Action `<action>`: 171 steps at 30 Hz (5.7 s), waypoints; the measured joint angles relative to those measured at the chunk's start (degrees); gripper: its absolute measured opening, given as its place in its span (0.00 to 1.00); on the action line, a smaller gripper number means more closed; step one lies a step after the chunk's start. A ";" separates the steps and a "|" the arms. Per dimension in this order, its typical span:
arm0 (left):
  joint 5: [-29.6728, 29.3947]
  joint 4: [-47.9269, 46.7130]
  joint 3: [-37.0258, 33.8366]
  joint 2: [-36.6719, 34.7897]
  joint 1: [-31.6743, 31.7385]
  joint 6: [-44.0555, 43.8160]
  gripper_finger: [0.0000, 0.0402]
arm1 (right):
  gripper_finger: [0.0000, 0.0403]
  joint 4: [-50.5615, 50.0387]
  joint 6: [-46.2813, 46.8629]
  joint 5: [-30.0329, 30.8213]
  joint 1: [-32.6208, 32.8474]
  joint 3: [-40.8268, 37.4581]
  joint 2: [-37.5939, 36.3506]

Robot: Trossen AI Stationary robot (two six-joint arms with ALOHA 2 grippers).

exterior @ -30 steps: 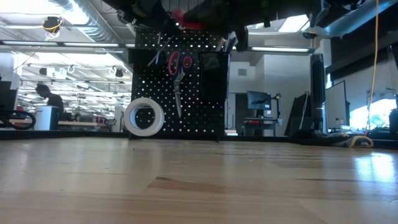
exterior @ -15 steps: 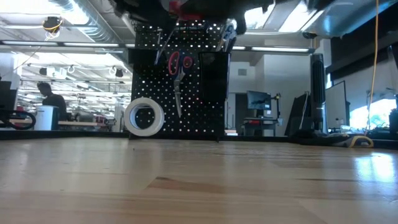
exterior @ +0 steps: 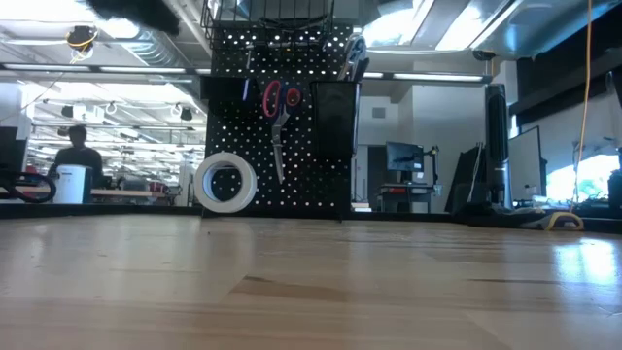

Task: Hang tools onto peg board
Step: Put the red allen wrench into the right black bin on the peg board, then return to Home Position

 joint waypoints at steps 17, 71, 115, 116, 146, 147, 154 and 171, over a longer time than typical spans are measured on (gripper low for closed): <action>-1.03 0.78 -6.93 0.55 0.86 -7.87 0.34 | 0.15 -33.22 12.64 -11.64 -17.56 22.55 11.21; -0.17 0.81 -6.93 0.53 0.85 -6.87 0.34 | 0.35 -41.88 21.22 -19.84 -26.62 24.27 22.82; 29.19 46.26 -19.20 0.13 10.44 25.61 0.33 | 0.47 -56.67 31.58 -22.71 6.97 3.45 -1.04; 31.85 49.58 -20.29 -0.06 12.13 27.58 0.31 | 0.46 -53.41 31.66 -23.60 6.91 0.65 -3.47; 44.31 71.01 -48.21 -35.50 31.33 30.69 0.02 | 0.03 -13.39 16.26 -36.03 6.91 -51.04 -49.48; 43.85 70.95 -48.82 -36.28 31.32 31.04 0.02 | 0.03 -11.84 15.74 -35.35 6.94 -52.06 -49.48; 40.28 67.49 -49.79 -39.01 31.29 39.08 0.00 | 0.03 -15.77 15.25 -19.54 6.89 -54.22 -49.20; 40.83 63.31 -49.79 -39.42 31.29 35.11 0.01 | 0.04 -10.39 16.70 -28.94 0.23 -57.85 -49.59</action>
